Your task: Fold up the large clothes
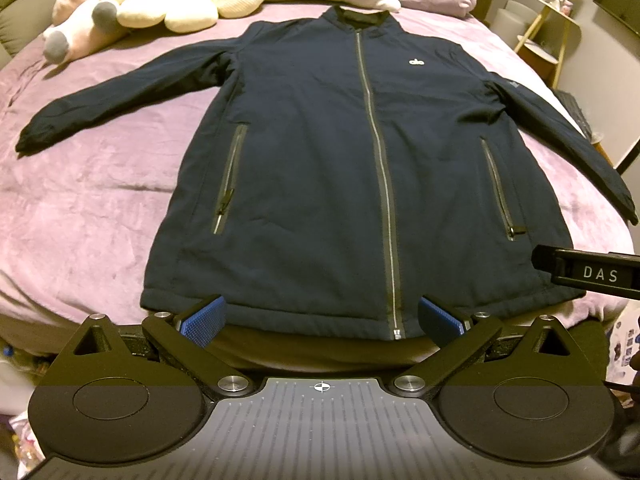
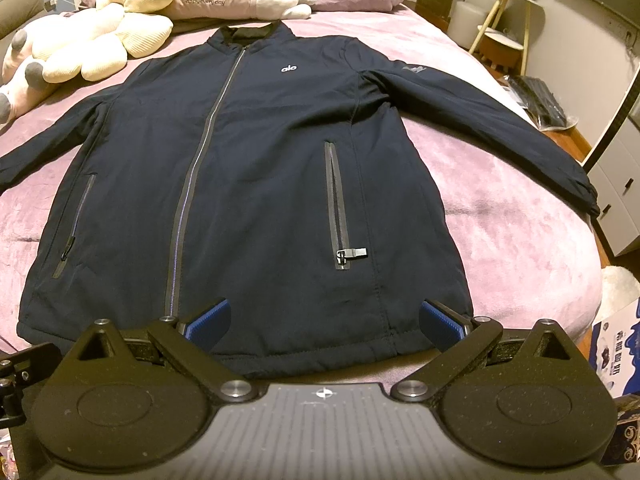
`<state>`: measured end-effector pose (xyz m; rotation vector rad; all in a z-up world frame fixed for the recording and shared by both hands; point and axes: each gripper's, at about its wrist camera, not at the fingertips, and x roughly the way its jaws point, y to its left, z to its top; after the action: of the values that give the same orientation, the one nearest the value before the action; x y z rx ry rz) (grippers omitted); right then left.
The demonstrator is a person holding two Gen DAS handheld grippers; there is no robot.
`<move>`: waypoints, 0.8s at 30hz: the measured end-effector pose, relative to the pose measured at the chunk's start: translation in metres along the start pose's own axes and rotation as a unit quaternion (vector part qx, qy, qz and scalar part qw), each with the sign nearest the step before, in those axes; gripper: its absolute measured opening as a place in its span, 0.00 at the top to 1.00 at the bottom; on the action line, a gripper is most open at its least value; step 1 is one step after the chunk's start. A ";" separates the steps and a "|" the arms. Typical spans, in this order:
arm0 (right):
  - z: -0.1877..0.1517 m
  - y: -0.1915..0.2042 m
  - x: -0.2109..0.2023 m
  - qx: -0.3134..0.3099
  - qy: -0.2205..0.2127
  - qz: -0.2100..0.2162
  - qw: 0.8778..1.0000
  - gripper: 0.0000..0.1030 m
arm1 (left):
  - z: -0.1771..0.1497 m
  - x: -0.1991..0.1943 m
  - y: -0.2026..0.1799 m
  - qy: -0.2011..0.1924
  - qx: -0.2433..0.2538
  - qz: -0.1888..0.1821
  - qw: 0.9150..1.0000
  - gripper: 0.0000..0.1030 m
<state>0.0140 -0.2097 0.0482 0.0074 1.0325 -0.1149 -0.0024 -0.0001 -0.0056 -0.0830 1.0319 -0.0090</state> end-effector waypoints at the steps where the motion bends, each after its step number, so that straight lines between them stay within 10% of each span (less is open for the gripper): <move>1: 0.000 0.000 0.000 0.000 -0.001 0.000 1.000 0.02 | 0.000 0.000 0.000 0.000 0.000 0.000 1.000 0.00; 24: -0.004 0.001 0.005 -0.001 0.004 0.000 1.000 0.02 | -0.001 0.000 -0.002 0.001 -0.001 -0.002 1.000 0.00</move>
<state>0.0132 -0.2090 0.0422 0.0070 1.0407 -0.1138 -0.0032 -0.0021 -0.0059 -0.0867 1.0339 -0.0111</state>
